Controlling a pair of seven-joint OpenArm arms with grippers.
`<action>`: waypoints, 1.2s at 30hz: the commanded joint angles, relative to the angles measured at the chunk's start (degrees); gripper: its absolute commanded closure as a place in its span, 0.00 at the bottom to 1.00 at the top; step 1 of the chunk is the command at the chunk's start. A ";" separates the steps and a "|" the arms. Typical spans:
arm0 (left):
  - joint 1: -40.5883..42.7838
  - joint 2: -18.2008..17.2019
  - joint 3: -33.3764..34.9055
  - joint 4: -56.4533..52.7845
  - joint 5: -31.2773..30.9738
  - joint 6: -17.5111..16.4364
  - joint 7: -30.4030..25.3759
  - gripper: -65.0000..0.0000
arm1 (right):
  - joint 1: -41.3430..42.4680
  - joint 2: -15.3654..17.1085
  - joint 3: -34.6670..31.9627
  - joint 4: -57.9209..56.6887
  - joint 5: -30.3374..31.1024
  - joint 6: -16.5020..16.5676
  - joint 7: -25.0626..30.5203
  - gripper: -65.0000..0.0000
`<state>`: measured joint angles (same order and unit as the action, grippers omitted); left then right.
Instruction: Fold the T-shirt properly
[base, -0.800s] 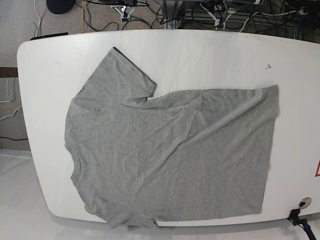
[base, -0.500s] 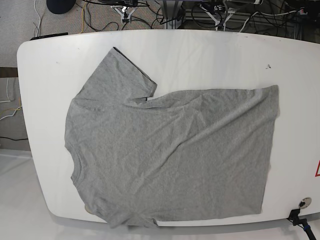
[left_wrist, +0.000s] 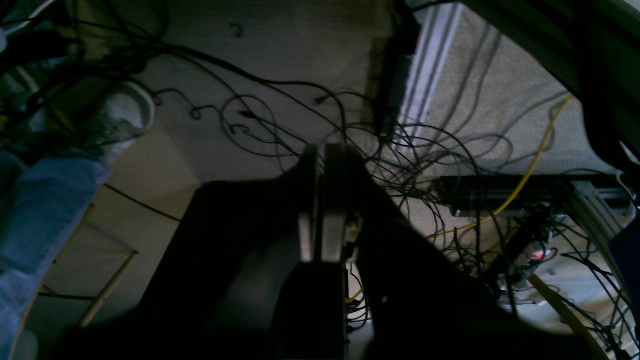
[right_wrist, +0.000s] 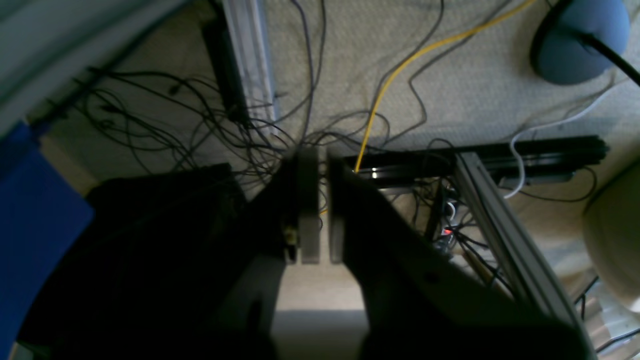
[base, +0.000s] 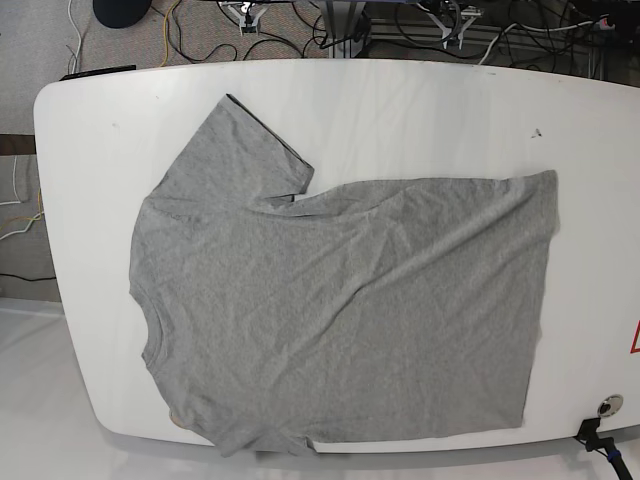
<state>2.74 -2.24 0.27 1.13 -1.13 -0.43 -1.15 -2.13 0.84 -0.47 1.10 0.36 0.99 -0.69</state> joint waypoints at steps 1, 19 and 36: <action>1.33 -0.65 0.09 0.77 -0.33 -0.37 -0.43 1.00 | -2.84 1.18 -0.26 0.50 0.71 -0.10 2.01 0.95; 21.40 -7.33 0.81 24.90 -2.92 -4.87 -4.18 1.00 | -23.61 7.08 -1.83 14.77 1.80 0.07 14.11 0.96; 46.45 -10.11 1.94 60.35 -5.38 -6.05 -6.85 1.00 | -43.86 10.57 -2.30 38.77 7.65 -0.12 16.99 1.00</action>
<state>47.24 -12.10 2.31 59.86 -6.33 -6.37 -7.25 -42.24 10.83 -2.72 36.62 5.04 1.30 15.86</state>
